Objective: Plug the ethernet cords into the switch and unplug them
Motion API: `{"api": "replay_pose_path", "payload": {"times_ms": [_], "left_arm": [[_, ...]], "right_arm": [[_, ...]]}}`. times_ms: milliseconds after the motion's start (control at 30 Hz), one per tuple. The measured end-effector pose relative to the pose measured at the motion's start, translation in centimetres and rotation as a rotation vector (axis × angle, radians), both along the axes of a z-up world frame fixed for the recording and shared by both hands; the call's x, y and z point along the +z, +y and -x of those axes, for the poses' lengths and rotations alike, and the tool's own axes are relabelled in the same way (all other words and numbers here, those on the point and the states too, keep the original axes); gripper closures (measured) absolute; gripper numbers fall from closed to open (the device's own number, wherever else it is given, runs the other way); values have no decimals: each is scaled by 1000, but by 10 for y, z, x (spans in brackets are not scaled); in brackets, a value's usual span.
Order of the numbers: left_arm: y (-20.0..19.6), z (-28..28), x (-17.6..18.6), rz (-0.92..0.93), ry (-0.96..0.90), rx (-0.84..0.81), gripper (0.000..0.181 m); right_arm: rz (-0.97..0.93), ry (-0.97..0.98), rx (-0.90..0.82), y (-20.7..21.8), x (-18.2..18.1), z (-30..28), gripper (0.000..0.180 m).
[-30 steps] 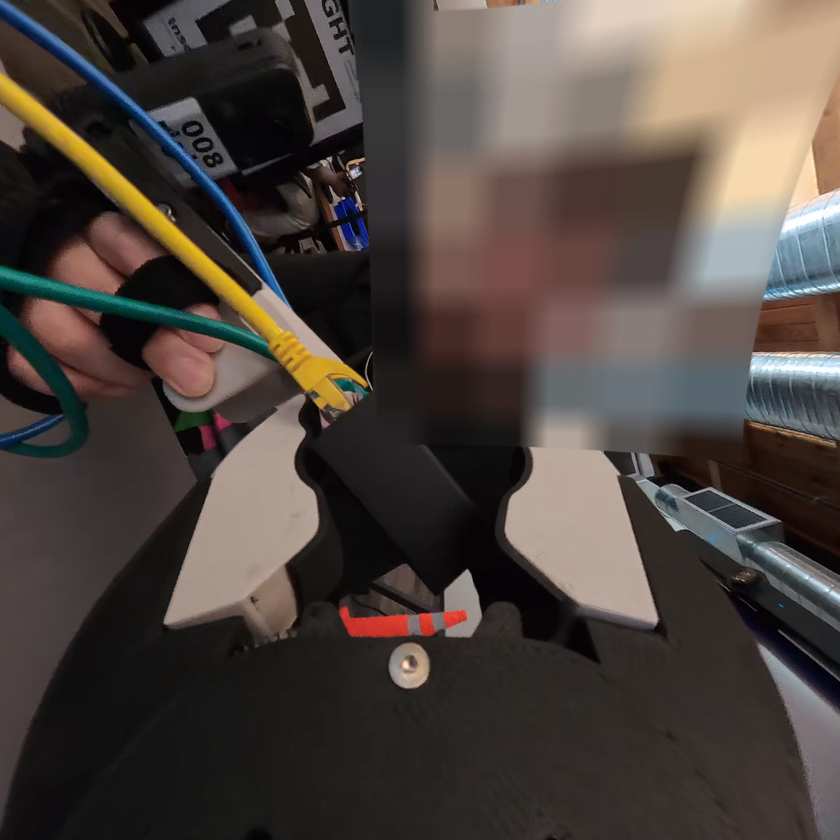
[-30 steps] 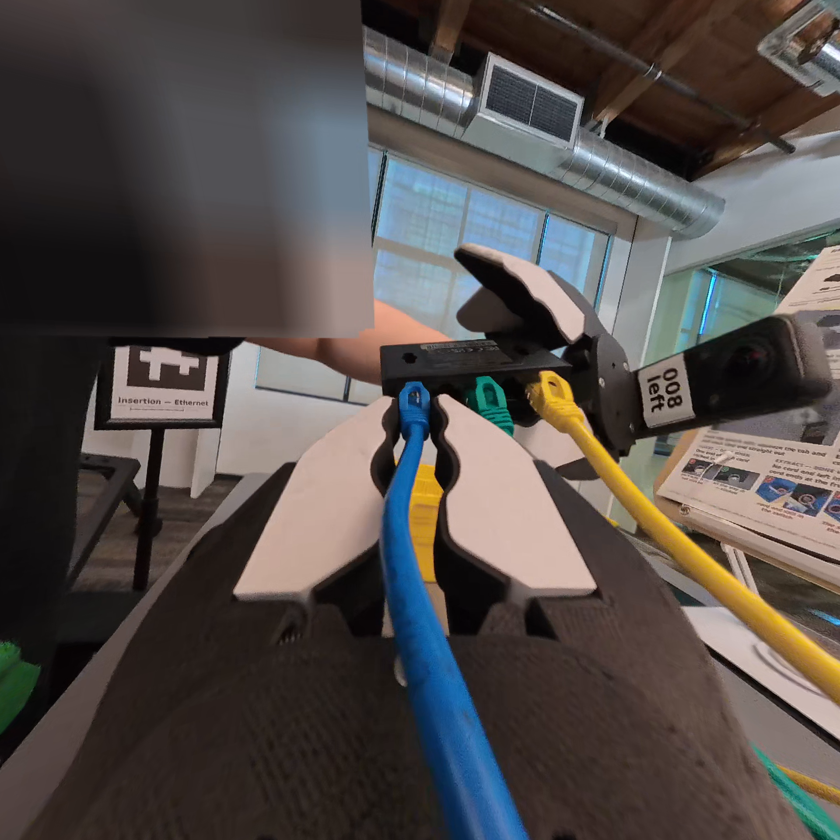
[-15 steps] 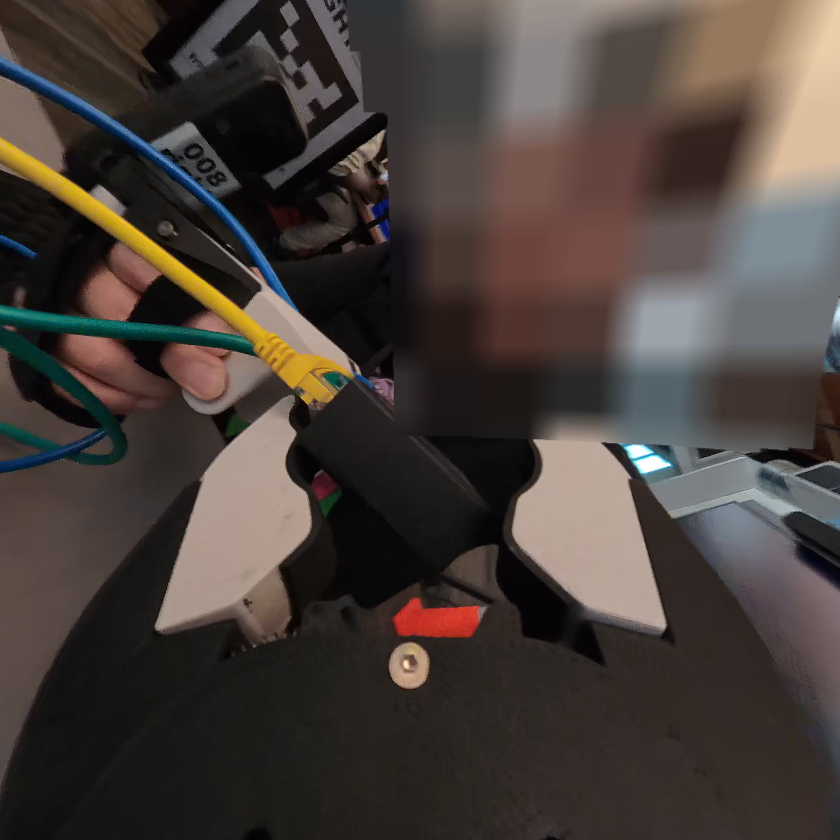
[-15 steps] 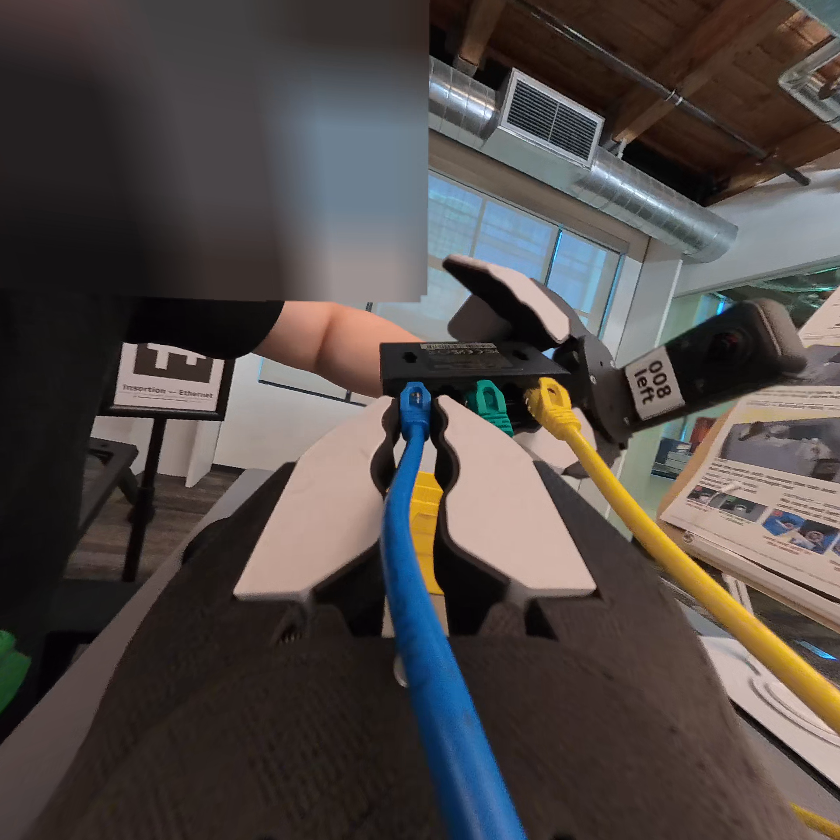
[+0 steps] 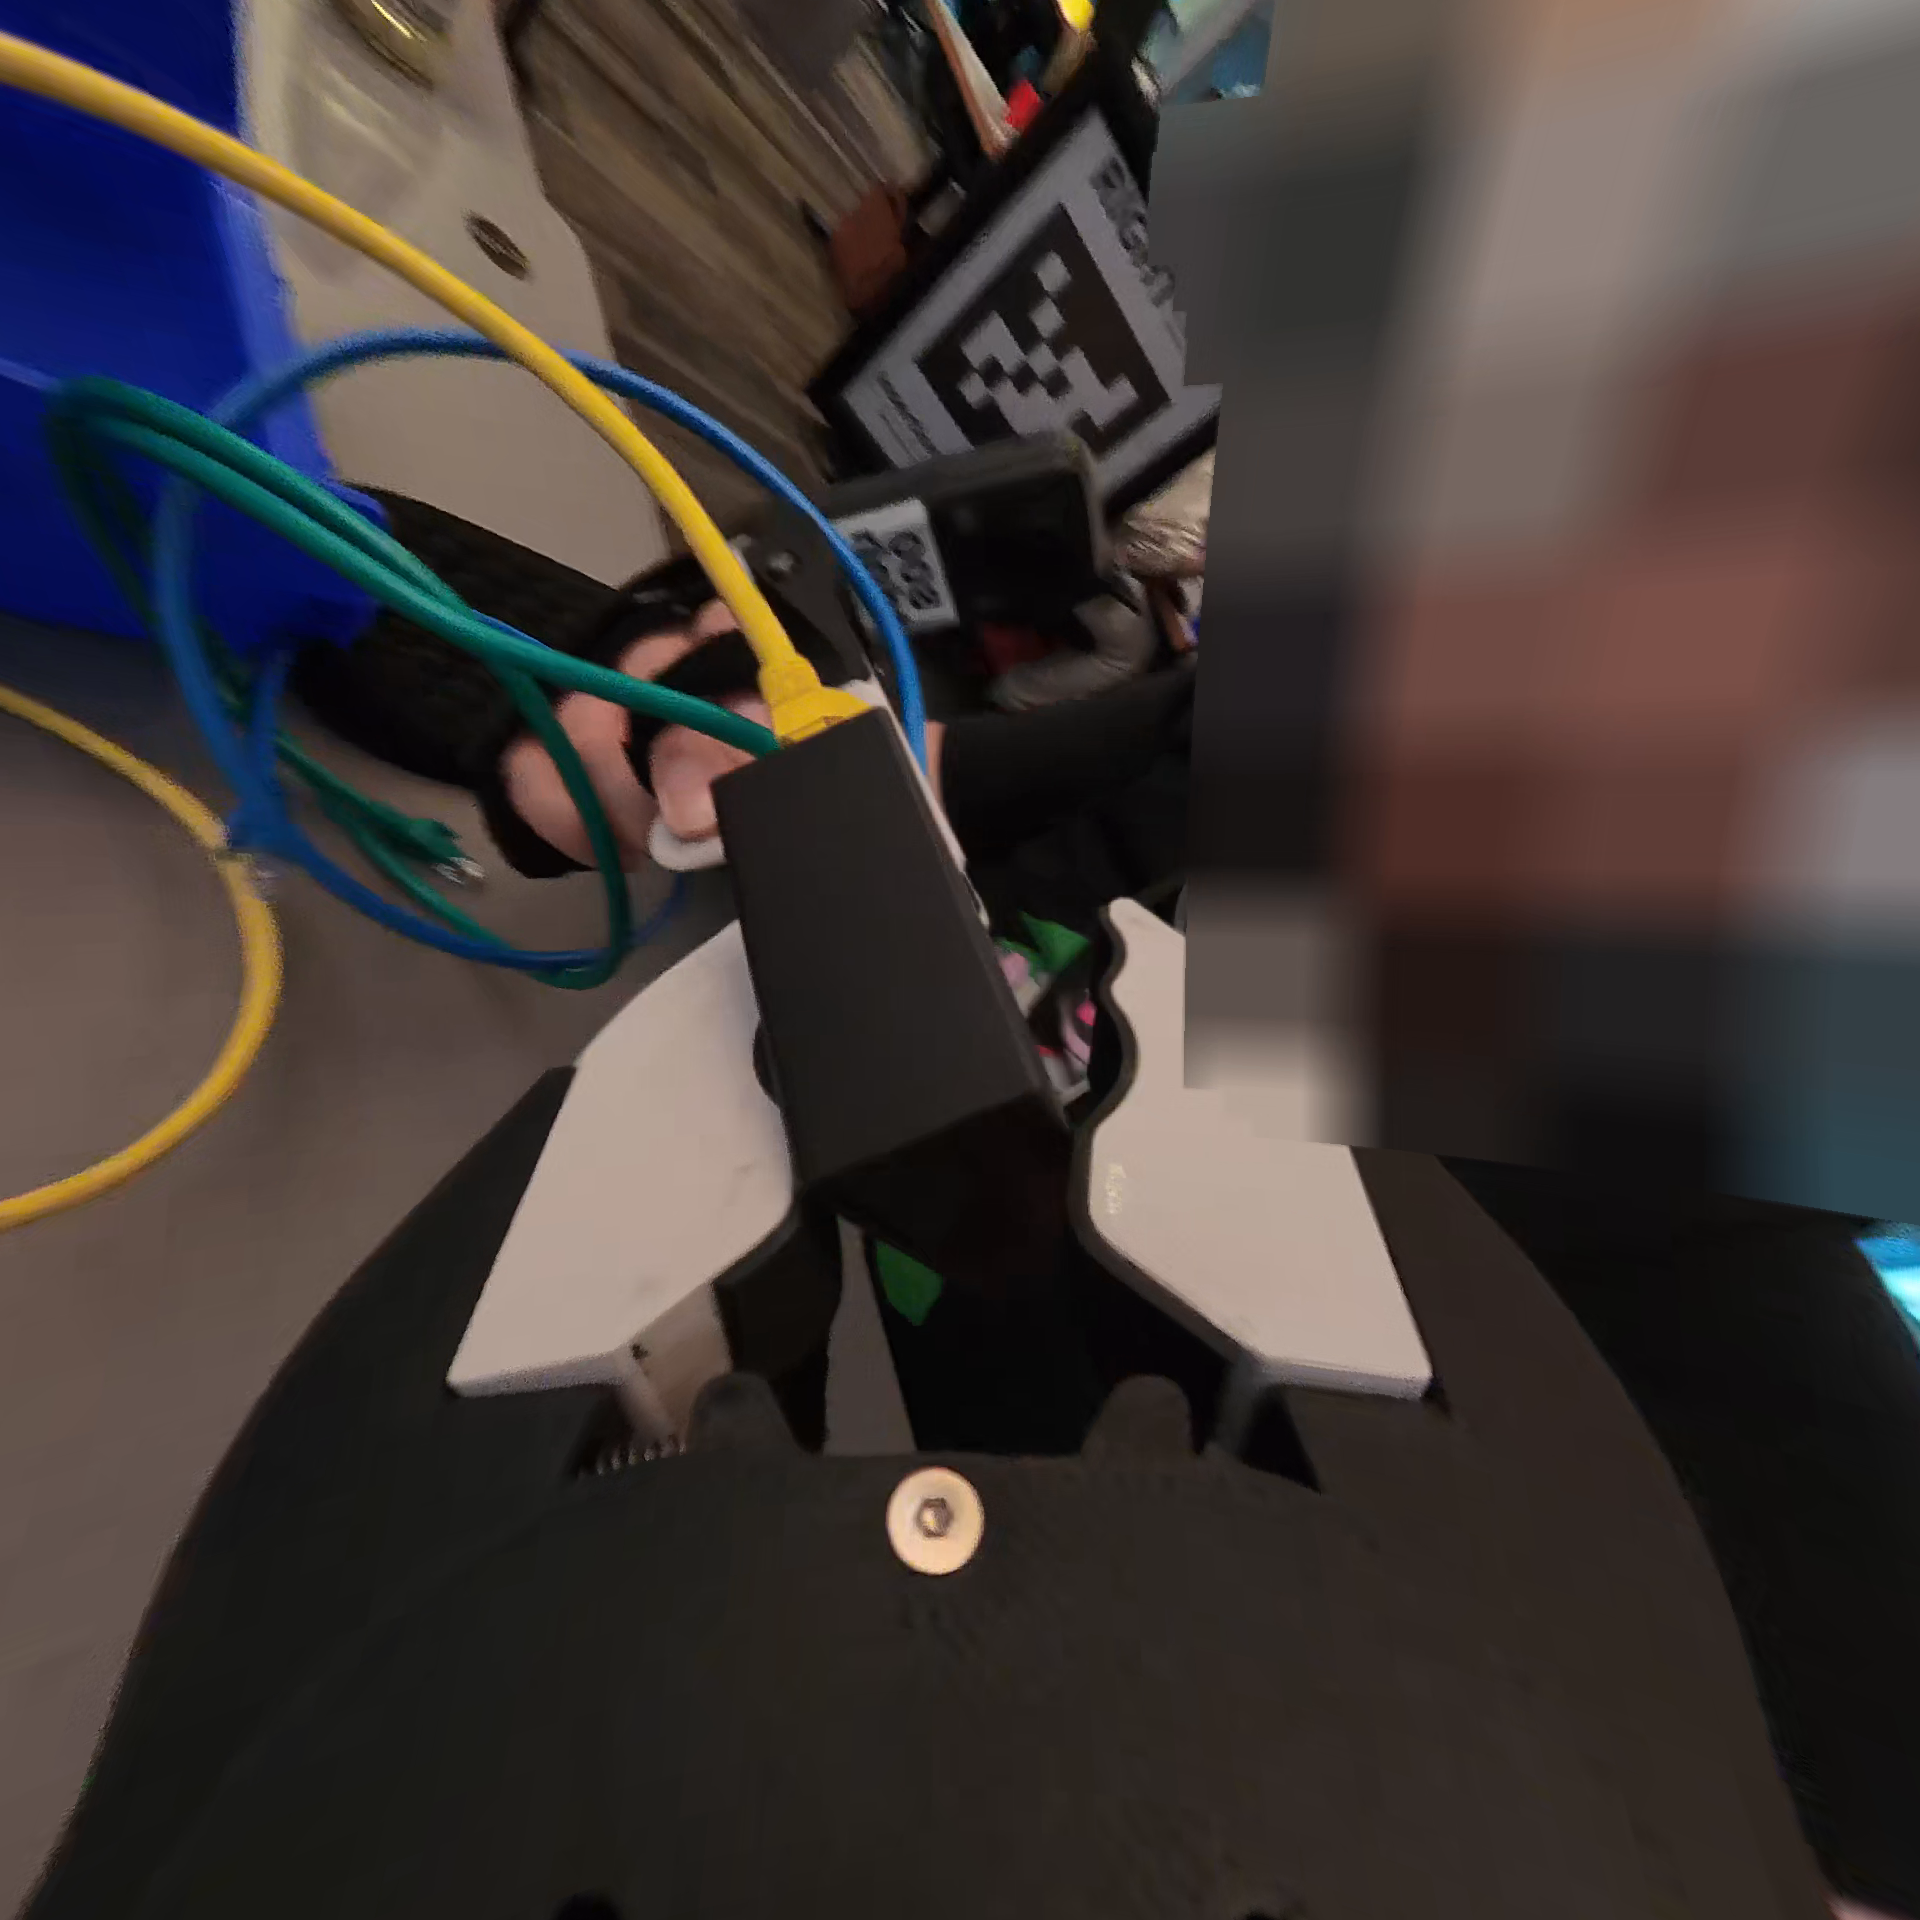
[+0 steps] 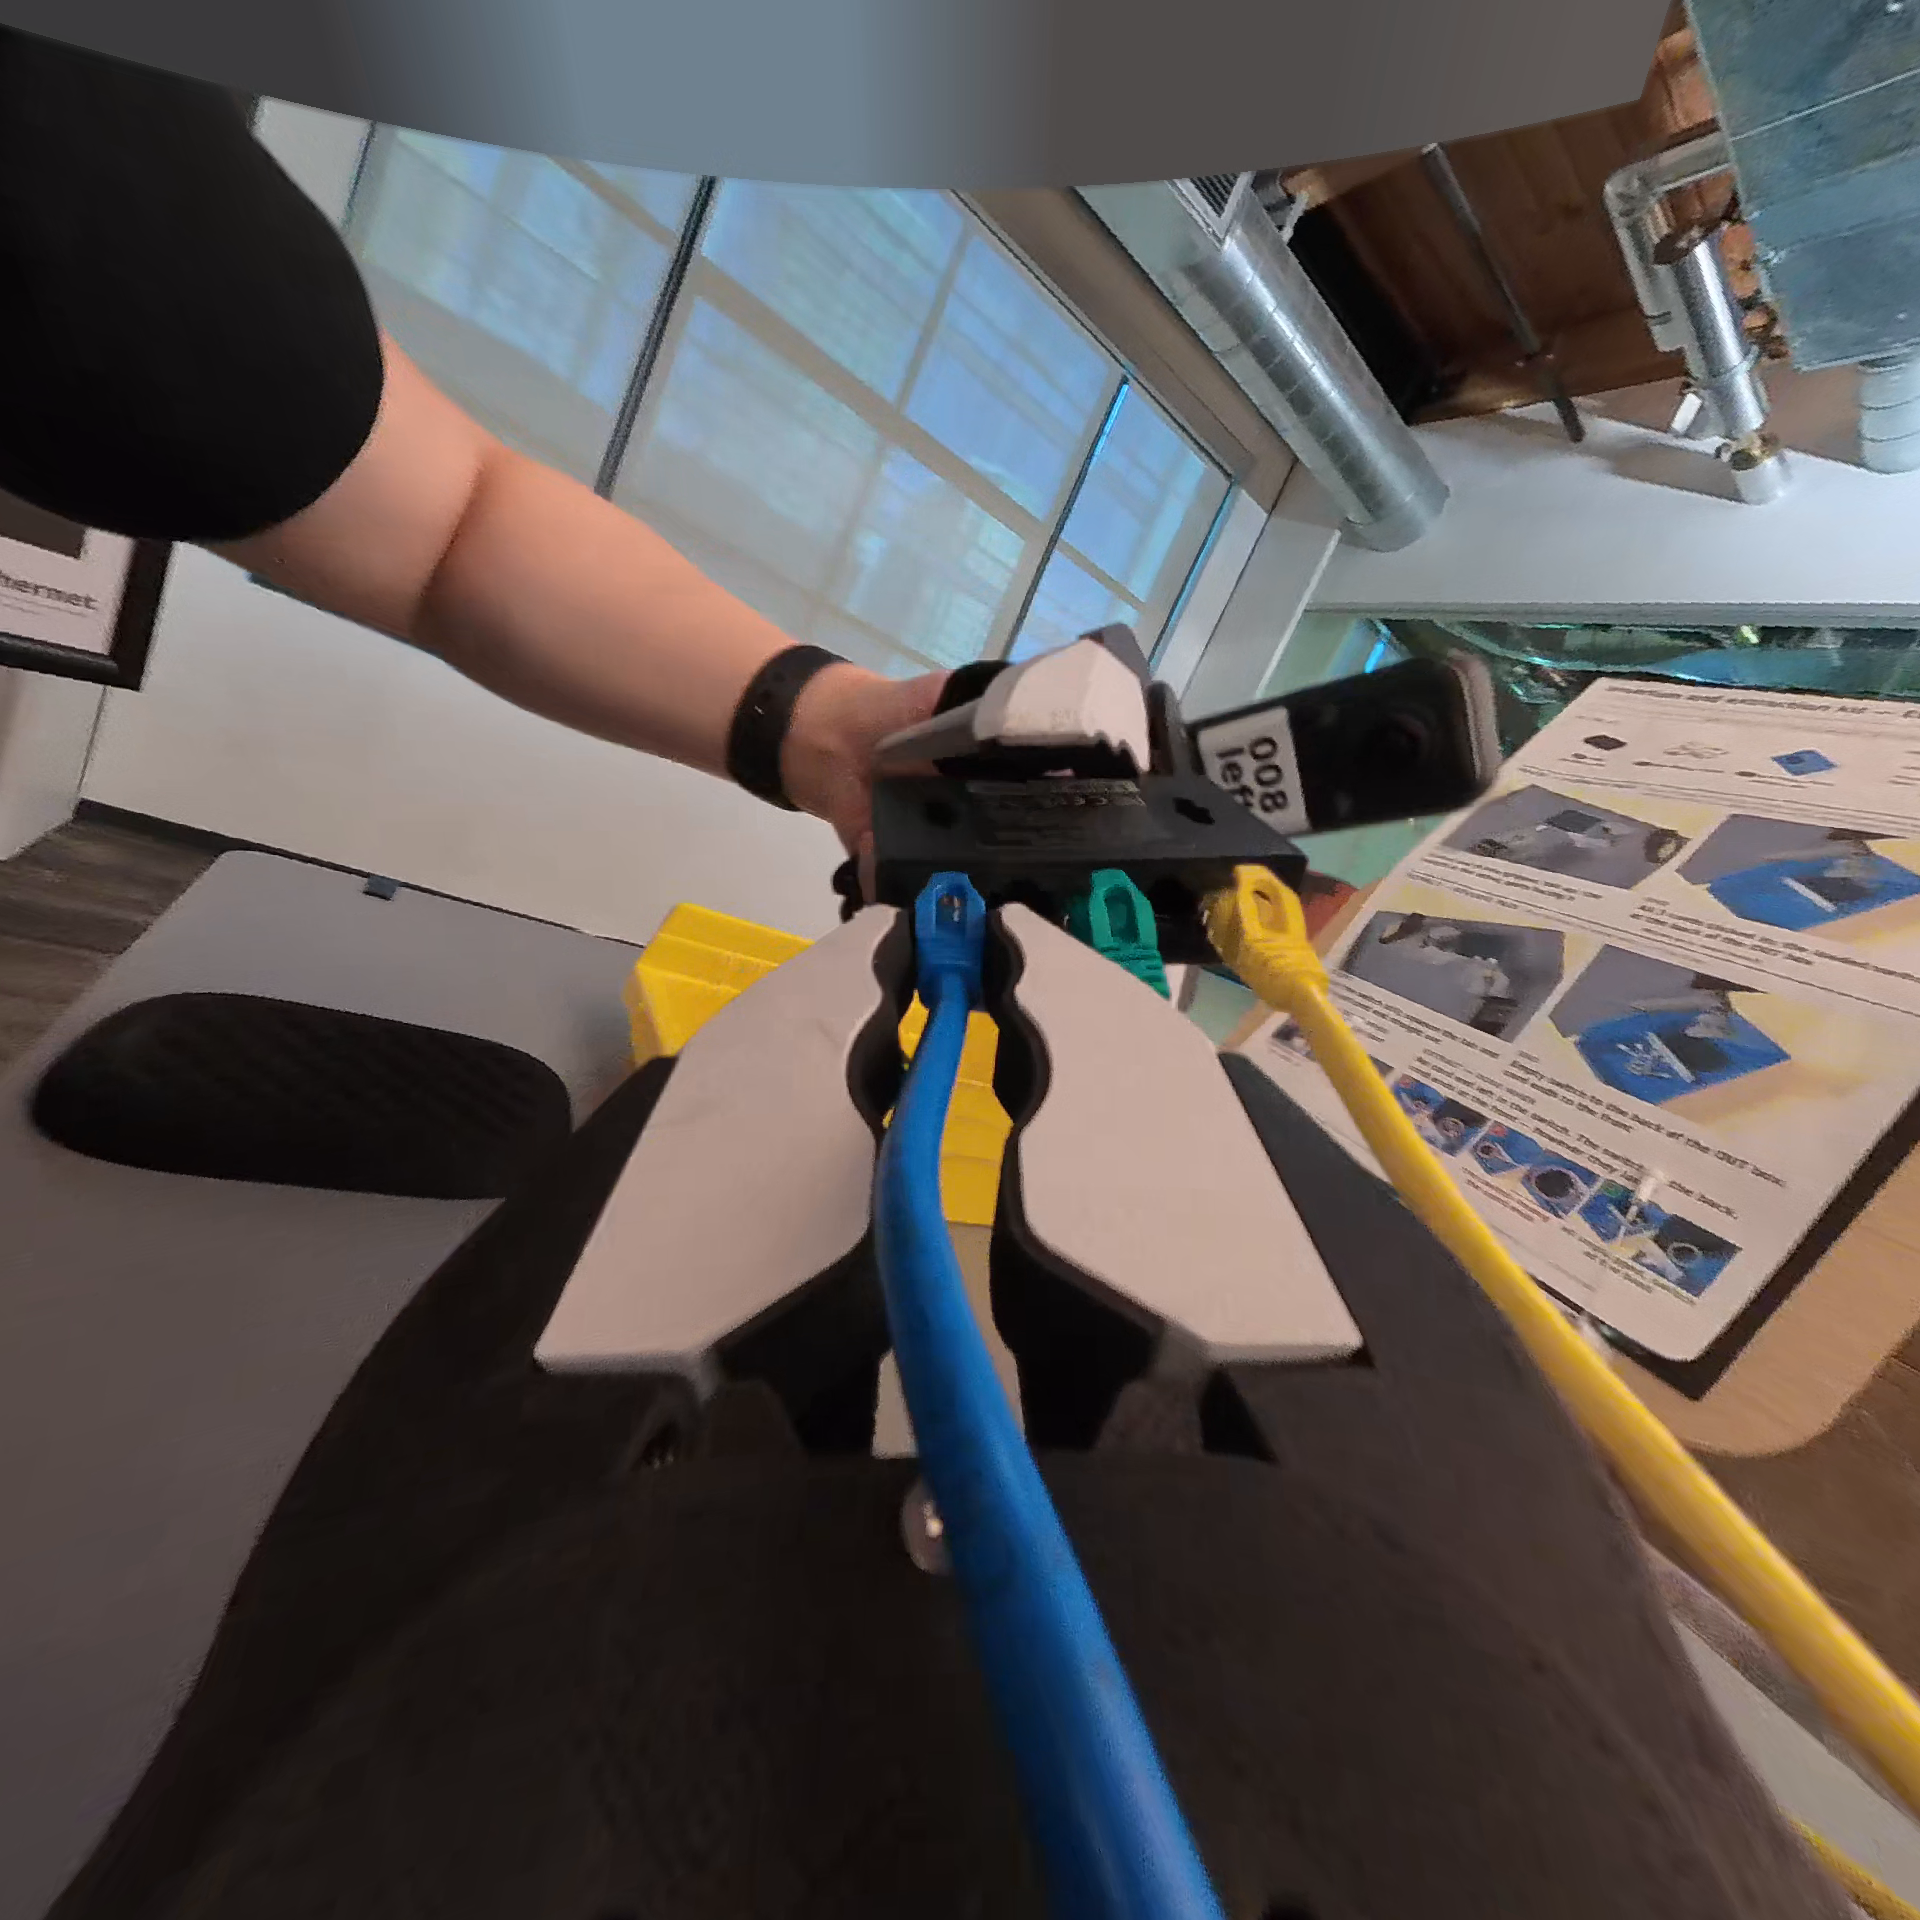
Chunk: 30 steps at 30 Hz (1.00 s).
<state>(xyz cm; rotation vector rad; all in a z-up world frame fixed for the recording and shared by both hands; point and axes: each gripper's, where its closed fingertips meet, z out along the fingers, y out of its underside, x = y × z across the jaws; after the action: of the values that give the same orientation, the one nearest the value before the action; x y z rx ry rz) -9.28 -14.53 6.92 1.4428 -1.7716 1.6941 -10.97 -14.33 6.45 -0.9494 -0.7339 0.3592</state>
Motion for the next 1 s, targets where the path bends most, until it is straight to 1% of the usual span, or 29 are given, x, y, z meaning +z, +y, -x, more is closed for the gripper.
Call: {"api": "replay_pose_path", "payload": {"times_ms": [67,167,433,600,733,900,1000], "left_arm": [[4,-6,1,-7,-9,77,134],[3,-9,4,-23,0,132,135],[-10,-23,33,-245,-116,277,134],[-16,-12,44,-314,-174,349,134],[-21,6,54,-379,-235,372,134],[-24,28,70,-468,-368,408,136],[-22,36,77,-449,-431,417,136]], "right_arm": [[-8,-14,-32,4,-2,-1,167],[-51,-51,-2,2,0,-2,167],[-166,-172,132,-11,26,-17,167],[-237,-250,190,-18,35,-8,166],[-317,-316,186,-22,43,9,167],[-435,-432,137,-24,55,33,167],[-451,-459,139,-21,59,42,167]]}}
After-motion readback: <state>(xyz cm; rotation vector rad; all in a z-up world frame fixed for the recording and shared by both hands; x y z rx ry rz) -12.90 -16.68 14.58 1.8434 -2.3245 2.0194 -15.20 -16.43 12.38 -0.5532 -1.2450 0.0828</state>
